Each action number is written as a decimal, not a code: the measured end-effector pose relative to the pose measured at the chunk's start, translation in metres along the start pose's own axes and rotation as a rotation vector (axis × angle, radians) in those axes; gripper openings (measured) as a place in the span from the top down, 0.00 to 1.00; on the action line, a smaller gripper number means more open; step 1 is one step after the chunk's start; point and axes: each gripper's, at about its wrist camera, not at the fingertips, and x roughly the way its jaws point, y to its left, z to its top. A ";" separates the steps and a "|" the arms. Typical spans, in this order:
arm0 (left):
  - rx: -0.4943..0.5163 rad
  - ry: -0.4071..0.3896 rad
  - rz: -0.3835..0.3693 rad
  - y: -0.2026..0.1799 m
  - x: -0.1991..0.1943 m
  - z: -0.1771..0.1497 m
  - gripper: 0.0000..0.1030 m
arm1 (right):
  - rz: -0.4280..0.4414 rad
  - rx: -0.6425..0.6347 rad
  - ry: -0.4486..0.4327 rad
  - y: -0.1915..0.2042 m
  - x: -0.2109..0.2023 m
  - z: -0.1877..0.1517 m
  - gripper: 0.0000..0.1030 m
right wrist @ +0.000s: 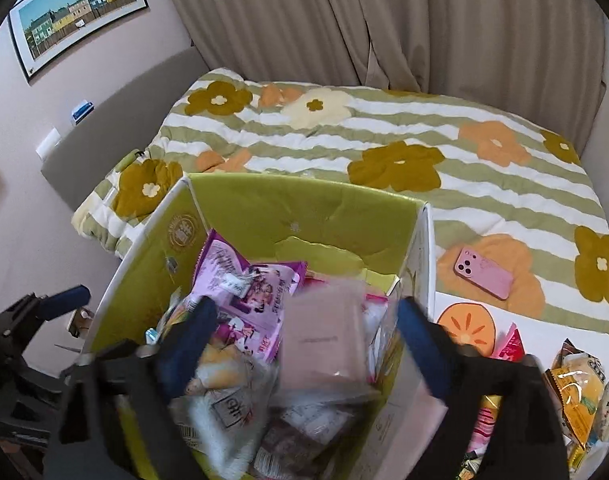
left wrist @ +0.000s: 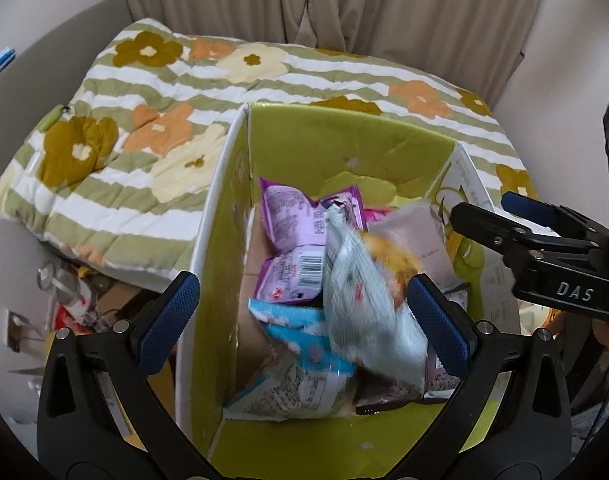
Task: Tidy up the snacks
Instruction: 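Carry both bags over the green box and open both tools to drop them, then move both tools back toward the remaining snack pile, then grasp the cream-orange bag with the left tool while the right tool grasps the gold Pillows bag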
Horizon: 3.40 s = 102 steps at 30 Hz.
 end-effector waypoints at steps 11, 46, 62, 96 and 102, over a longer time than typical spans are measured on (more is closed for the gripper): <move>0.014 -0.056 -0.001 -0.005 -0.032 -0.009 0.00 | -0.001 0.005 -0.044 0.004 -0.029 -0.008 0.10; 0.303 -0.159 -0.283 -0.192 -0.100 -0.049 0.00 | -0.365 0.197 -0.249 -0.097 -0.216 -0.137 0.01; 0.471 0.050 -0.314 -0.339 0.022 -0.092 0.00 | -0.245 0.266 -0.067 -0.225 -0.186 -0.199 0.01; 0.599 0.127 -0.267 -0.371 0.130 -0.115 0.32 | -0.183 0.485 0.073 -0.295 -0.071 -0.191 0.01; 0.595 0.129 -0.269 -0.373 0.129 -0.115 0.34 | -0.159 0.482 0.093 -0.298 -0.064 -0.192 0.17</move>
